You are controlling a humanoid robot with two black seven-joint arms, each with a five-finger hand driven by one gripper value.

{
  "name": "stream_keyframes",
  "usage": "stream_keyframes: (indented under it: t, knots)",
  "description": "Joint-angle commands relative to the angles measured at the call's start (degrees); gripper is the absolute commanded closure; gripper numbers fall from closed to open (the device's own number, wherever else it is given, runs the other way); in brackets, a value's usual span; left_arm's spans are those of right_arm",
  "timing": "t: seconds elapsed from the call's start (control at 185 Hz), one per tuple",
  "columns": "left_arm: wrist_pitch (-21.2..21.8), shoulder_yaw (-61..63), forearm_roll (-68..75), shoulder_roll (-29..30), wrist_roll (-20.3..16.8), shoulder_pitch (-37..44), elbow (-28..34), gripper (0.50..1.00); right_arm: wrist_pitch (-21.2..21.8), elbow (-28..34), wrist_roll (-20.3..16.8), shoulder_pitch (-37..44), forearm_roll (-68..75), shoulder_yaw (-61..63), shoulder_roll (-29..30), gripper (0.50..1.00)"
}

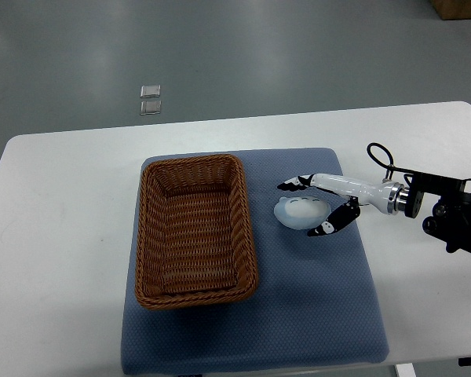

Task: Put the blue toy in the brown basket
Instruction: 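Reach the right hand over the white plush toy and close fingers around it, then lift the plush toy with the right hand and carry it over the basket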

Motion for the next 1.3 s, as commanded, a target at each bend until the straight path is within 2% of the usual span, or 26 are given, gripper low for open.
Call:
stream_keyframes:
  t: [0.0,0.184,0.324,0.394,0.432,0.475,0.529,0.664,0.955,1.144,1.295]
  knots:
    - [0.0,0.0,0.0,0.0,0.01,0.0,0.0,0.5,-0.19,-0.09,-0.01,-0.06,0.01,-0.65,0.66,0.644]
    - [0.0,0.0,0.0,0.0,0.01,-0.09,0.0,0.5,-1.42,-0.97,-0.01,-0.15,0.01,-0.74,2.16,0.681]
    - [0.0,0.0,0.0,0.0,0.01,-0.09,0.0,0.5,-1.6,-2.02,-0.01,-0.06,0.01,-0.74,2.95,0.75]
    - [0.0,0.0,0.0,0.0,0.01,-0.09,0.0,0.5,-1.68,-2.73,-0.01,-0.06,-0.08,-0.74,3.3,0.818]
    - [0.0,0.0,0.0,0.0,0.01,-0.09,0.0,0.5,-1.68,-2.73,-0.01,0.03,-0.08,-0.91,3.39,0.895]
    - [0.0,0.0,0.0,0.0,0.01,-0.09,0.0,0.5,-1.68,-2.81,-0.01,0.03,-0.26,-1.09,3.39,0.957]
    - [0.0,0.0,0.0,0.0,0.01,-0.09,0.0,0.5,-1.68,-2.73,-0.01,0.12,-0.43,-1.0,3.39,0.998]
    - [0.0,0.0,0.0,0.0,0.01,-0.09,0.0,0.5,-1.95,-2.55,0.17,0.73,-0.35,-0.56,3.04,1.0]
    - [0.0,0.0,0.0,0.0,0.01,-0.09,0.0,0.5,-0.45,-2.02,0.43,10.31,0.8,-0.03,2.33,0.998]
    - [0.0,0.0,0.0,0.0,0.01,-0.18,0.0,0.5,1.83,-2.11,0.43,15.76,0.8,-0.56,4.18,0.983]
    - [0.0,0.0,0.0,0.0,0.01,-0.18,0.0,0.5,2.18,-2.2,0.61,17.43,0.8,-1.79,8.57,0.963]
